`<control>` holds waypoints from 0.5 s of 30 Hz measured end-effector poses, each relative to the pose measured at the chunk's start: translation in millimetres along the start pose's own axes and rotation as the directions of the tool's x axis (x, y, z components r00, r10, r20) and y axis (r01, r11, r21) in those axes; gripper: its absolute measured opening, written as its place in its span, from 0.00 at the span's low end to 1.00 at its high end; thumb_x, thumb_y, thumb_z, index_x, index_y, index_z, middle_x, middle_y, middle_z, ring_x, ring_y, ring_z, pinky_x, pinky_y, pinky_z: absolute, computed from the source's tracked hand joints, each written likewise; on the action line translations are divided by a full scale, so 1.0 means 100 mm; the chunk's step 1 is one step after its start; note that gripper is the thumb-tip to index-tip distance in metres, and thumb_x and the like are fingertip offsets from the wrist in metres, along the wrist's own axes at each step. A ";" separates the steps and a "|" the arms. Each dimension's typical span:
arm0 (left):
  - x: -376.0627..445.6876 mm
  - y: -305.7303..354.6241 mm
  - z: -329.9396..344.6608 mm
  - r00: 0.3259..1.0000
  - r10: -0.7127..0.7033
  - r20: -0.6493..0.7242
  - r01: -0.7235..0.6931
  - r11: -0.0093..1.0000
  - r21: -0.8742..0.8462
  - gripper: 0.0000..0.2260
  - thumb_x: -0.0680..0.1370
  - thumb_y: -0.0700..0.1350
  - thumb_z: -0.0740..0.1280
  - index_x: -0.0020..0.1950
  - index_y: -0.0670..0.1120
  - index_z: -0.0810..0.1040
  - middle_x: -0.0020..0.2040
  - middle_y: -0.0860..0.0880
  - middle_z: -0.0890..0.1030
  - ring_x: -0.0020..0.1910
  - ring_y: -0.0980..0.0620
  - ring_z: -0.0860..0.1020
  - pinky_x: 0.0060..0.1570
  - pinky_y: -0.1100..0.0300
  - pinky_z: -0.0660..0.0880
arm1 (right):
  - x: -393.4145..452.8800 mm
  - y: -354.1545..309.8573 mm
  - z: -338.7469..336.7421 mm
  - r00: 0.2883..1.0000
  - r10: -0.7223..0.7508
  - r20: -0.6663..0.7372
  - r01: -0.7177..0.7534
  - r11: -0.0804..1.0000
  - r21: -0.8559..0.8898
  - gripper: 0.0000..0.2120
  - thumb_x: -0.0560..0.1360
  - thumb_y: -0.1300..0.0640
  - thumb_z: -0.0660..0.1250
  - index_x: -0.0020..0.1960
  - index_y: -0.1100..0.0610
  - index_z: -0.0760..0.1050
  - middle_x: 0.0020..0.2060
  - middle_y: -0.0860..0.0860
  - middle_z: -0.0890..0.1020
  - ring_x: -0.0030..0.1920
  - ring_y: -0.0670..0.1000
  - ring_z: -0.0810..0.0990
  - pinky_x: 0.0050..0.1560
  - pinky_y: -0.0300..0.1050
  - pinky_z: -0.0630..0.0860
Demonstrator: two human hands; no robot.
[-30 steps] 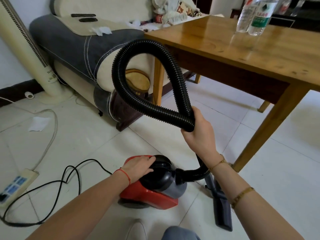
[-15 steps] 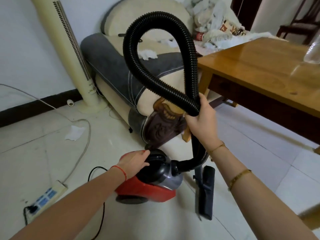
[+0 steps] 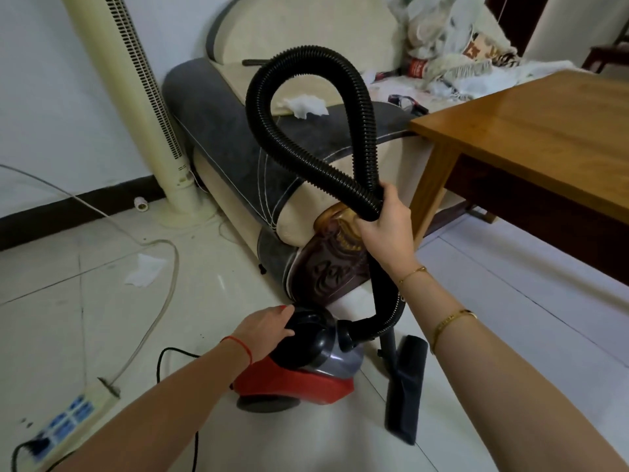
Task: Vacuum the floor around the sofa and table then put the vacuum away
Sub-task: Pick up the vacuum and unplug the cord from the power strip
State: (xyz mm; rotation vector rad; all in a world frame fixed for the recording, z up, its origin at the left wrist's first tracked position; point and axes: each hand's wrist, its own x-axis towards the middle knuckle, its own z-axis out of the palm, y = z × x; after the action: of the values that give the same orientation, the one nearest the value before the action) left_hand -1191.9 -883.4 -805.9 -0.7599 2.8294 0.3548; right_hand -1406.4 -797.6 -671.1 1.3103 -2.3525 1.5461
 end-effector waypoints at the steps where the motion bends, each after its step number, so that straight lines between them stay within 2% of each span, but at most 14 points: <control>1: 0.02 0.01 0.02 1.000 -0.001 0.001 0.001 1.000 0.006 0.17 0.82 0.51 0.58 0.68 0.45 0.64 0.60 0.44 0.75 0.58 0.46 0.75 0.57 0.53 0.73 | 0.01 0.03 0.03 1.000 -0.004 0.009 0.004 1.000 -0.010 0.24 0.70 0.60 0.69 0.64 0.55 0.66 0.50 0.46 0.76 0.52 0.49 0.78 0.50 0.49 0.79; 6: 0.12 0.05 0.08 1.000 -0.019 0.016 0.018 0.999 0.048 0.18 0.82 0.52 0.58 0.68 0.45 0.64 0.59 0.43 0.75 0.55 0.45 0.76 0.55 0.50 0.74 | 0.04 0.17 0.16 1.000 -0.002 0.015 0.002 0.999 -0.044 0.27 0.70 0.54 0.71 0.64 0.55 0.64 0.50 0.48 0.76 0.50 0.50 0.77 0.48 0.49 0.78; 9: 0.16 0.07 0.11 1.000 -0.025 0.006 0.024 0.997 0.075 0.18 0.82 0.51 0.59 0.68 0.44 0.64 0.58 0.43 0.76 0.55 0.45 0.76 0.54 0.51 0.75 | 0.05 0.21 0.22 0.998 0.005 0.063 -0.001 0.998 -0.066 0.30 0.68 0.54 0.72 0.64 0.56 0.62 0.51 0.49 0.74 0.50 0.51 0.77 0.47 0.50 0.79; 12: 0.17 0.11 0.13 0.999 -0.030 -0.028 0.032 0.997 0.076 0.17 0.81 0.51 0.59 0.66 0.44 0.65 0.58 0.43 0.76 0.55 0.46 0.75 0.53 0.54 0.75 | 0.07 0.23 0.24 0.995 0.011 0.099 -0.004 0.997 -0.072 0.36 0.66 0.55 0.75 0.67 0.58 0.60 0.54 0.50 0.72 0.55 0.52 0.76 0.51 0.47 0.77; 15: 0.14 0.13 0.15 0.996 -0.044 -0.075 0.049 0.996 0.069 0.17 0.82 0.51 0.58 0.67 0.43 0.66 0.59 0.44 0.75 0.56 0.47 0.74 0.52 0.56 0.72 | 0.07 0.25 0.25 0.994 0.032 0.107 -0.023 0.996 -0.085 0.44 0.63 0.51 0.79 0.70 0.58 0.57 0.59 0.53 0.72 0.60 0.53 0.73 0.58 0.52 0.76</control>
State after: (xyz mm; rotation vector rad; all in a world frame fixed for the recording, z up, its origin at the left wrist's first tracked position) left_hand -1208.9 -874.7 -821.4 -0.8394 2.8695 0.2220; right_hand -1417.3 -817.8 -698.9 1.3825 -2.4799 1.4002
